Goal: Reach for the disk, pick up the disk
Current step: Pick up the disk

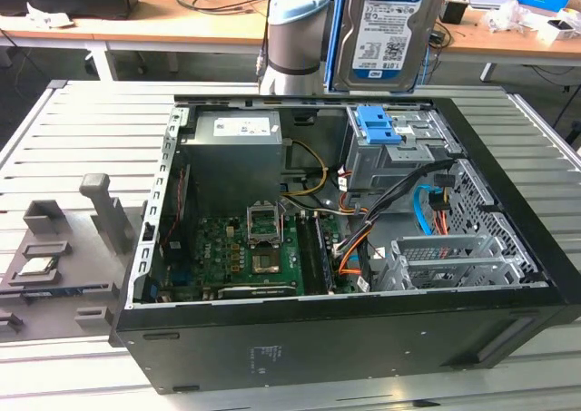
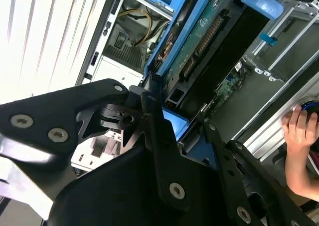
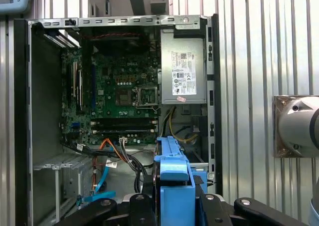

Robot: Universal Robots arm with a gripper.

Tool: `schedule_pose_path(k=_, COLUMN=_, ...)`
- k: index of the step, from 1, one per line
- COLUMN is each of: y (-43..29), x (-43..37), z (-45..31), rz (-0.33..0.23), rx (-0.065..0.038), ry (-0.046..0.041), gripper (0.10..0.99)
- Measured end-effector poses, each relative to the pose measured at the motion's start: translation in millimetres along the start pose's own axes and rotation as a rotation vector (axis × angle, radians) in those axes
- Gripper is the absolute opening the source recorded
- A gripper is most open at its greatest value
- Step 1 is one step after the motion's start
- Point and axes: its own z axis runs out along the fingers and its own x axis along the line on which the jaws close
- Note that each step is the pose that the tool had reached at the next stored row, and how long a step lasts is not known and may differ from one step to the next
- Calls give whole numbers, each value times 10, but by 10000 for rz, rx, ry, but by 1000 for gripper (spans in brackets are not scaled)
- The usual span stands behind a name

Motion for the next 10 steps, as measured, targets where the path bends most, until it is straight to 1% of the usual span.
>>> schedule_pose_path(k=1, y=-35, x=-1, z=-1, rz=1, rx=0, ry=0, gripper=369)
schedule_pose_path(k=7, y=-168, x=-4, z=-7, rz=0, rx=0, ry=0, gripper=369)
schedule_pose_path(k=9, y=-201, x=-5, z=-8, rz=0, rx=-1, ry=1, gripper=369)
schedule_pose_path(k=10, y=-205, x=-6, z=-8, rz=-1, rx=0, ry=0, gripper=369)
